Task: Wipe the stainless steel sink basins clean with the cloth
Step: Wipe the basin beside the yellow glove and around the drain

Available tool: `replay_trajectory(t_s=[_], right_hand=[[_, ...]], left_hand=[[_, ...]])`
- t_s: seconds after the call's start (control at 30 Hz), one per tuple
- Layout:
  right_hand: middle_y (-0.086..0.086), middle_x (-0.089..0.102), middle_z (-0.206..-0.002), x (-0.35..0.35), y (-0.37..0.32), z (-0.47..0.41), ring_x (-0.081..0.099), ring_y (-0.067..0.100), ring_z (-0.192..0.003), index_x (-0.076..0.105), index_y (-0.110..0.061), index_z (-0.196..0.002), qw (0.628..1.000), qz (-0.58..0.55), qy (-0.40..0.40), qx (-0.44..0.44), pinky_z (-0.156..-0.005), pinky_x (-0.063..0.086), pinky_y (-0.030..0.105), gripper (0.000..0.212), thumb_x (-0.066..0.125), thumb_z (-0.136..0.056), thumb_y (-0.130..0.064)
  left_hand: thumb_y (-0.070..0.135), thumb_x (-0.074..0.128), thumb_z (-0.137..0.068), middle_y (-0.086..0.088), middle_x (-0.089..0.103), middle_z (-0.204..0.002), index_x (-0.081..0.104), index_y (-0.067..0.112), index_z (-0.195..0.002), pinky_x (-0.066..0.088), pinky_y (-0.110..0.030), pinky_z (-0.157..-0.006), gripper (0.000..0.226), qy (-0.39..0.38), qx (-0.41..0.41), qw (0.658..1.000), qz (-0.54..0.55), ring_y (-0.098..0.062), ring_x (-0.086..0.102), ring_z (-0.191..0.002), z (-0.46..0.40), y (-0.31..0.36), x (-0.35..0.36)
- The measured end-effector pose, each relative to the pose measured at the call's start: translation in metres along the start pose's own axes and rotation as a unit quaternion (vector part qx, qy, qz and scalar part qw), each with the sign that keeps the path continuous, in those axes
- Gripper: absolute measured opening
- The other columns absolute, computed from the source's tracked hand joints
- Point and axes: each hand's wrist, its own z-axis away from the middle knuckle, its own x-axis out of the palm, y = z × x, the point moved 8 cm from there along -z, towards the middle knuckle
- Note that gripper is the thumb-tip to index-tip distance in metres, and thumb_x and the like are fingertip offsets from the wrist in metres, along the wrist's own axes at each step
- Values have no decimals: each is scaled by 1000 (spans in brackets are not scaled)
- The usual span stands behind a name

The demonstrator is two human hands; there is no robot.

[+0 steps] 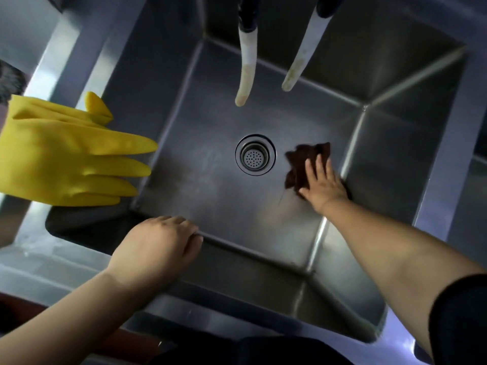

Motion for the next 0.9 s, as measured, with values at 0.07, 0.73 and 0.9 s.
replay_trajectory(t_s=[0.07,0.73,0.9], right_hand=[[21,-10,-157,-7,16,-7,1,41,-144,-6,-10,-151,998,2,15,54,-116,14,46,70,37,-101,-34],[5,51,-136,74,-133,113,48,24,-124,59,-21,-127,944,-182,-244,-124,-100,37,28,34,54,-93,-26],[15,51,-135,52,-231,108,45,30,-124,62,-8,-123,895,-301,-238,-225,-110,29,43,39,51,-87,-20]], left_hand=[[37,39,-84,4,60,-60,63,22,-65,42,-28,-49,35,24,10,1000,0,-22,59,-54,3,3,-6],[27,39,-81,0,56,-58,56,16,-63,40,-30,-48,27,40,6,999,0,-26,56,-53,7,3,-18],[25,36,-79,-3,65,-76,64,13,-83,50,-35,-60,30,19,-7,1000,-9,-29,62,-71,7,-5,-14]])
